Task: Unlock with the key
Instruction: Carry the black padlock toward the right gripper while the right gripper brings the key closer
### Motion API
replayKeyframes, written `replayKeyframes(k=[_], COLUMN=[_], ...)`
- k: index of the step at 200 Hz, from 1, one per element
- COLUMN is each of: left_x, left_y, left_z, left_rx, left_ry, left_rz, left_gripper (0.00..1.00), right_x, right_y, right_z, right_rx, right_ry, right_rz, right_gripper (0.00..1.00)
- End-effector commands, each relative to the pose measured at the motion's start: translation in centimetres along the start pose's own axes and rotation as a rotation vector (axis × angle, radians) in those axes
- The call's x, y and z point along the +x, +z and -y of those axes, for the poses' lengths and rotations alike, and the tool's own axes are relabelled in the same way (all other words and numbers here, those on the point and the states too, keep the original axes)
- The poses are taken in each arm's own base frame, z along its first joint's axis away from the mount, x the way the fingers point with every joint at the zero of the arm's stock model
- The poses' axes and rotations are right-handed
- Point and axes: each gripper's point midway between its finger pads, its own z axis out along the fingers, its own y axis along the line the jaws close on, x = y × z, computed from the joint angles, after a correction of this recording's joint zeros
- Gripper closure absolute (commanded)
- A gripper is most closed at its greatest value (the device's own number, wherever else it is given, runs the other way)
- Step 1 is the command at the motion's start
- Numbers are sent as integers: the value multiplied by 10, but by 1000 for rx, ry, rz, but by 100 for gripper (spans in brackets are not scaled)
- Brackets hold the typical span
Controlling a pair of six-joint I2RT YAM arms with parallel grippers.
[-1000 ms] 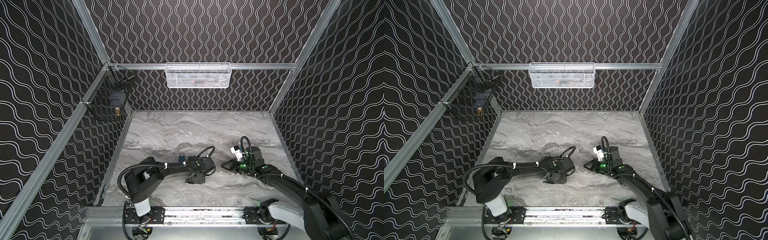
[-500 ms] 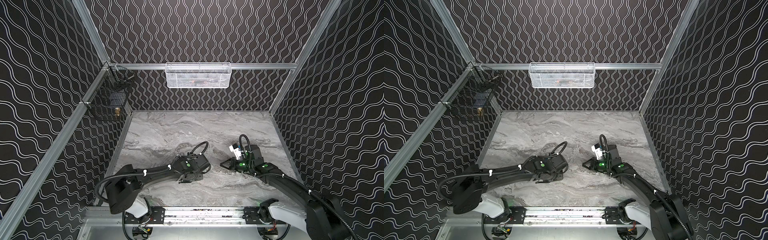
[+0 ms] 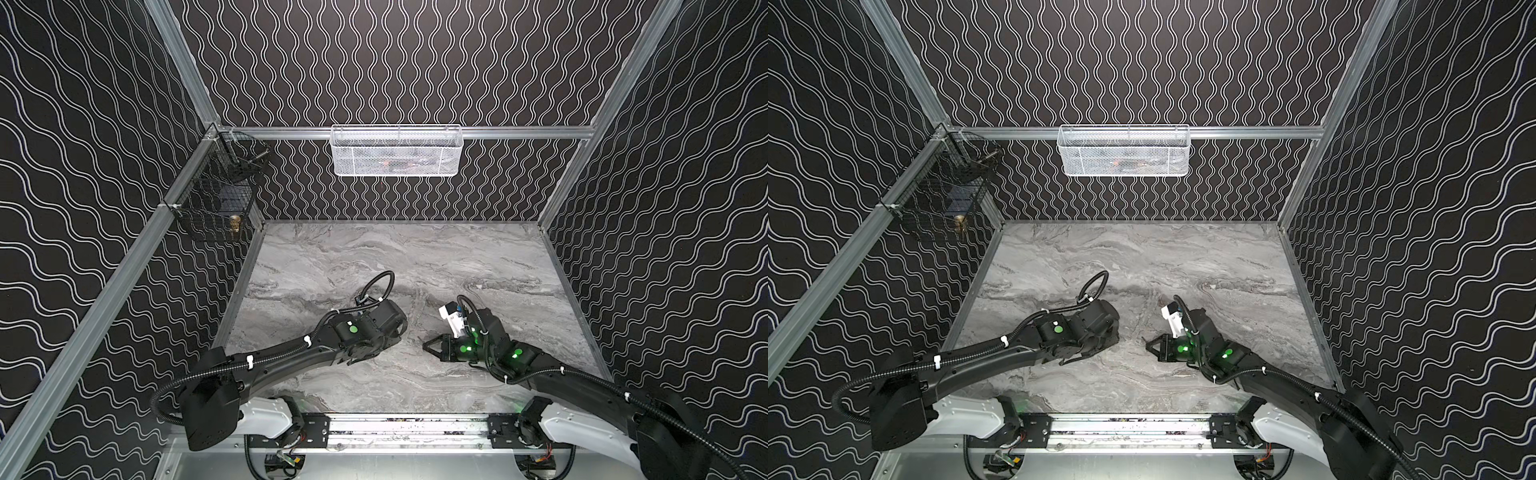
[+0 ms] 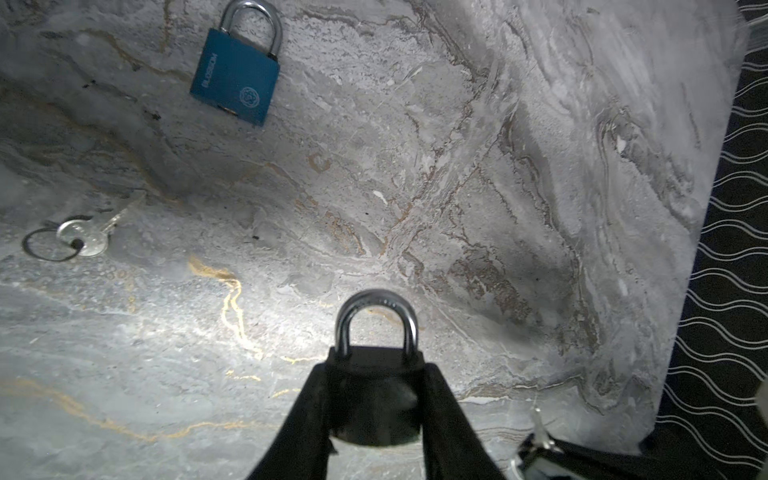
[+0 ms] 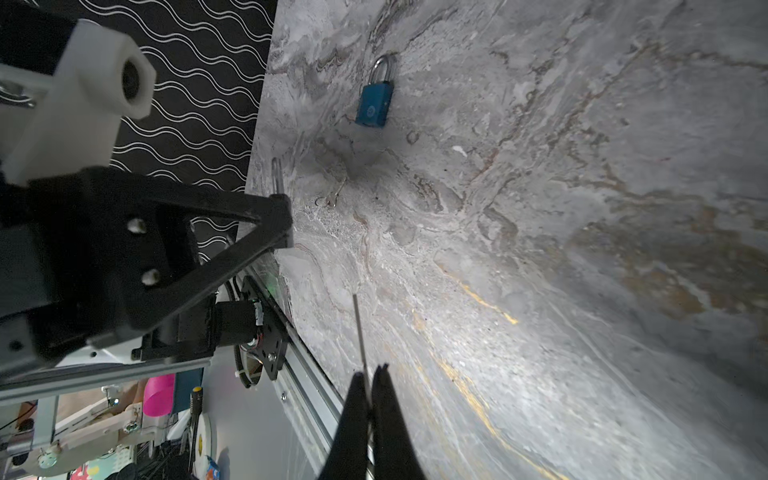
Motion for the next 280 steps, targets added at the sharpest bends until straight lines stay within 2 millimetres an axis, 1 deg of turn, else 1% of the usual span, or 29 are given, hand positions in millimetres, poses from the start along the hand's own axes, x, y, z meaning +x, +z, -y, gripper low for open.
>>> replayKeyframes(k=[1,23,49,70,80,99,114,145,159,173,203,211,223,235,245,262,280], left_x=[-13,-17,-21,-25,-26,-27,-27,-31,-33,-33,-34,-35,-34,-33,-32,-32,-32], left_y=[-8,-13,-17,-22,-24,-25,-27,-32,-34,-34,-35,-36,-36,-35,-33,-33,-31], left_z=[16,19,18,18,16,13,11,7,4,3,-1,0,3,6,4,0,-4], left_rx=[60,79,99,108,103,100,104,107,98,105,95,101,114,122,110,100,100], left_ry=[-82,-123,-170,-183,-189,-203,-213,-240,-246,-252,-252,-254,-257,-252,-248,-252,-262], left_rz=[47,61,79,98,106,111,115,133,142,146,154,158,153,146,142,146,154], left_gripper=[84,88,88,88,88,88,88,88,88,89,89,90,90,91,91,93,94], right_x=[-19,-13,-9,-7,-9,-10,-8,-14,-17,-19,-20,-21,-22,-22,-21,-21,-23], right_y=[8,21,31,40,42,44,47,49,50,48,51,51,55,56,56,57,54], right_z=[-18,-27,-45,-51,-53,-64,-68,-80,-77,-80,-81,-81,-75,-77,-79,-75,-75], right_rx=[-29,-26,-55,-60,-68,-116,-115,-137,-107,-120,-100,-99,-61,-73,-91,-83,-88], right_ry=[8,-1,-26,-25,-18,-30,-35,-42,-33,-35,-37,-36,-22,-26,-25,-14,-17], right_rz=[145,166,211,233,251,280,288,313,326,339,332,338,339,334,334,339,360], right_gripper=[100,100,100,100,100,100,100,100,100,100,100,100,100,100,100,100,100])
